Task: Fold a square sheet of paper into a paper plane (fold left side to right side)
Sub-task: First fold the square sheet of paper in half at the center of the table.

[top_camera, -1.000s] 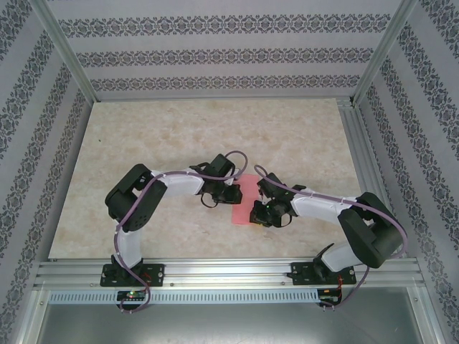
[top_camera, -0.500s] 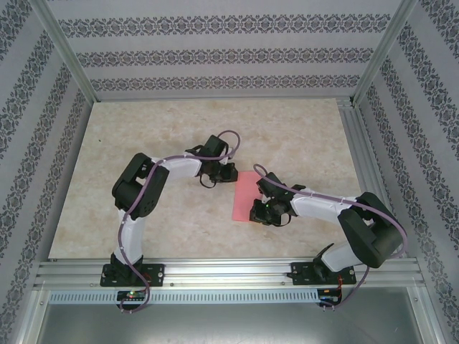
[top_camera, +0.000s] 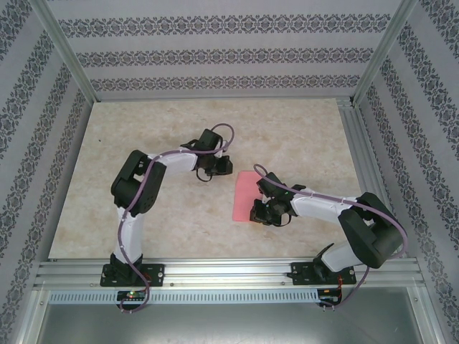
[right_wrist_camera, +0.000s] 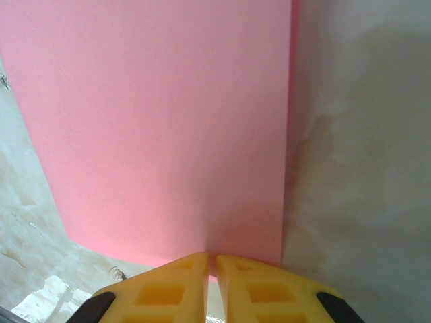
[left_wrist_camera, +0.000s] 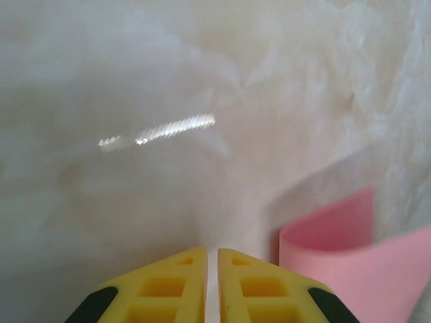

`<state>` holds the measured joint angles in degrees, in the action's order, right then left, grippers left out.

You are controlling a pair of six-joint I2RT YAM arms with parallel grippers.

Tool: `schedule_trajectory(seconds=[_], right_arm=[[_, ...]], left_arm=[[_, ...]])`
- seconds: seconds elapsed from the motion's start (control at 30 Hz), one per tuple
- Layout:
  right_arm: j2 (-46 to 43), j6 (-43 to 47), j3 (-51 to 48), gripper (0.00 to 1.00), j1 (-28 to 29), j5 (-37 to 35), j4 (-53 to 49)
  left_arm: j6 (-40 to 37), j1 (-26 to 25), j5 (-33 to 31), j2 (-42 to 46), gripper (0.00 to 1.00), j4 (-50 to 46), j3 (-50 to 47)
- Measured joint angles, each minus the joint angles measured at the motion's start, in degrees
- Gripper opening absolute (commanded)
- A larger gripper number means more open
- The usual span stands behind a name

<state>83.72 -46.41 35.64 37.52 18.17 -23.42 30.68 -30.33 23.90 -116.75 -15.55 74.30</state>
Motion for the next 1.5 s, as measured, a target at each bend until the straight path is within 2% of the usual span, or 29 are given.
schedule_trajectory(seconds=[0.23,0.4,0.53,0.87,1.0,1.5], right_arm=[[0.2,0.0,0.3,0.15,0.0,-0.1,-0.2],[0.5,0.1,0.7,0.15,0.0,-0.1,-0.7],[0.5,0.3,0.7,0.15,0.0,-0.1,-0.9],[0.5,0.7,0.9,0.15,0.3,-0.3,-1.1],[0.5,1.1,0.9,0.15,0.3,-0.3,-1.1],[0.5,1.1,0.9,0.15,0.3,-0.4,-1.2]], left_arm=[[1.1,-2.5,5.2,8.5,0.15,2.1,-7.9],[2.6,-7.0,7.4,8.2,0.14,4.9,-7.9],[3.5,-8.1,8.5,5.1,0.14,7.0,-7.1],[2.7,-8.0,5.1,-2.1,0.12,6.5,-1.1],[1.3,-7.9,1.4,-2.7,0.12,6.2,-0.4],[-0.4,-7.2,-0.5,-3.4,0.13,4.5,1.5]])
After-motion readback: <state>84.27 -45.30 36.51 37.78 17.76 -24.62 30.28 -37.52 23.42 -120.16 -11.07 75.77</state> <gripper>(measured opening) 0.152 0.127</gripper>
